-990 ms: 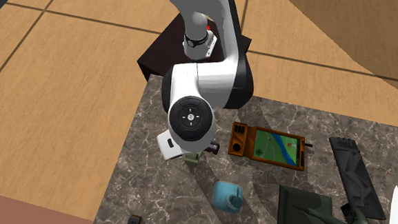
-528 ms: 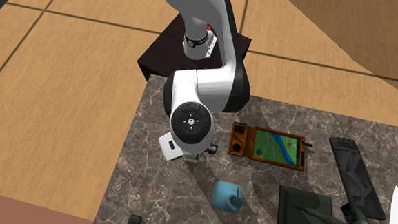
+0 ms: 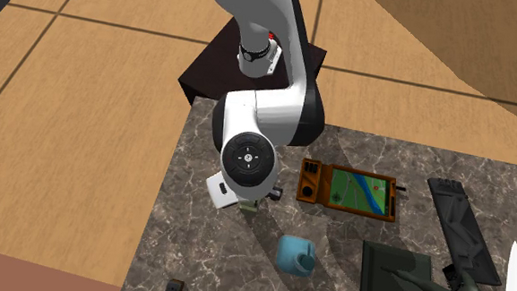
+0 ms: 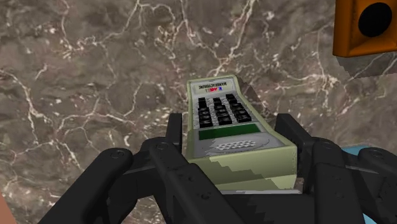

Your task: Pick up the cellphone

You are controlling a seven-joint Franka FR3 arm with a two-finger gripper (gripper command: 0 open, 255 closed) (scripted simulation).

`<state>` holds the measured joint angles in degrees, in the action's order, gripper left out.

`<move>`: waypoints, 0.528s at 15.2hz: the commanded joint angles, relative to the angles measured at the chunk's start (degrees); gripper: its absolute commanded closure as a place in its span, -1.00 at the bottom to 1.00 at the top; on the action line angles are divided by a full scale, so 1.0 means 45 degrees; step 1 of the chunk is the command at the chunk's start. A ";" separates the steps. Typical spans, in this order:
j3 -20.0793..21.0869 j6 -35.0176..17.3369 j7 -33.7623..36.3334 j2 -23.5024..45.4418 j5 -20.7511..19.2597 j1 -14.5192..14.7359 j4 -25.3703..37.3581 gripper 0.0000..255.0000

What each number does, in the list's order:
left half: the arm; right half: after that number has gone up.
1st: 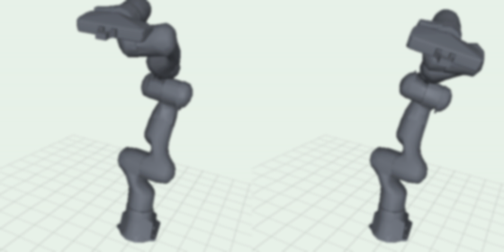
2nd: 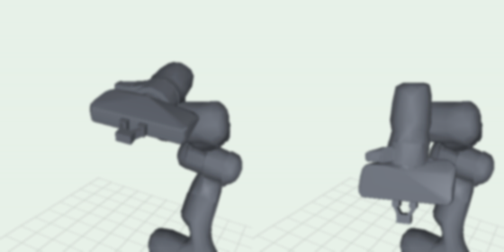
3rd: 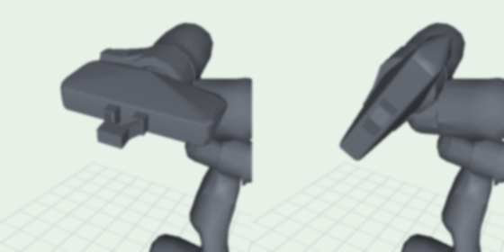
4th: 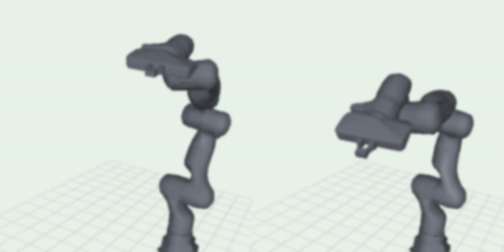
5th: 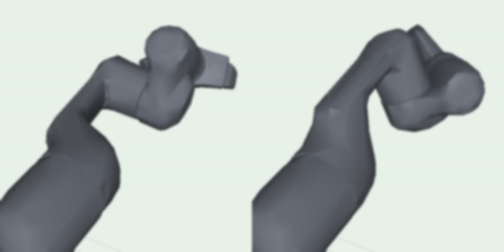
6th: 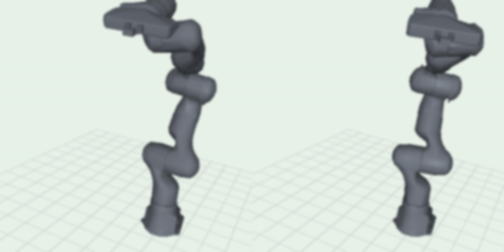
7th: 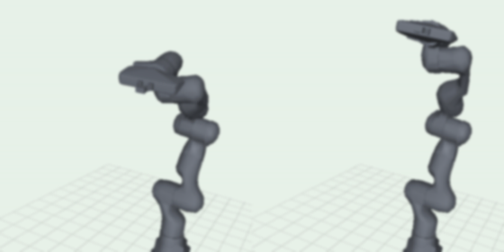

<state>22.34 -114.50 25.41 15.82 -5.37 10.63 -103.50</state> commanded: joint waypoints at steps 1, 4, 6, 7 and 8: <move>0.0012 0.0121 -0.0015 -0.0047 0.0030 -0.0002 0.0071 1.00; 0.0038 0.0580 -0.0062 -0.0217 0.0110 -0.0018 0.0374 1.00; 0.0053 0.0890 -0.0090 -0.0317 0.0158 -0.0025 0.0592 1.00; 0.0060 0.1047 -0.0102 -0.0364 0.0180 -0.0028 0.0705 1.00; 0.0066 0.1204 -0.0114 -0.0408 0.0201 -0.0031 0.0822 1.00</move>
<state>22.64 -109.88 25.11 14.33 -4.62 10.61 -100.30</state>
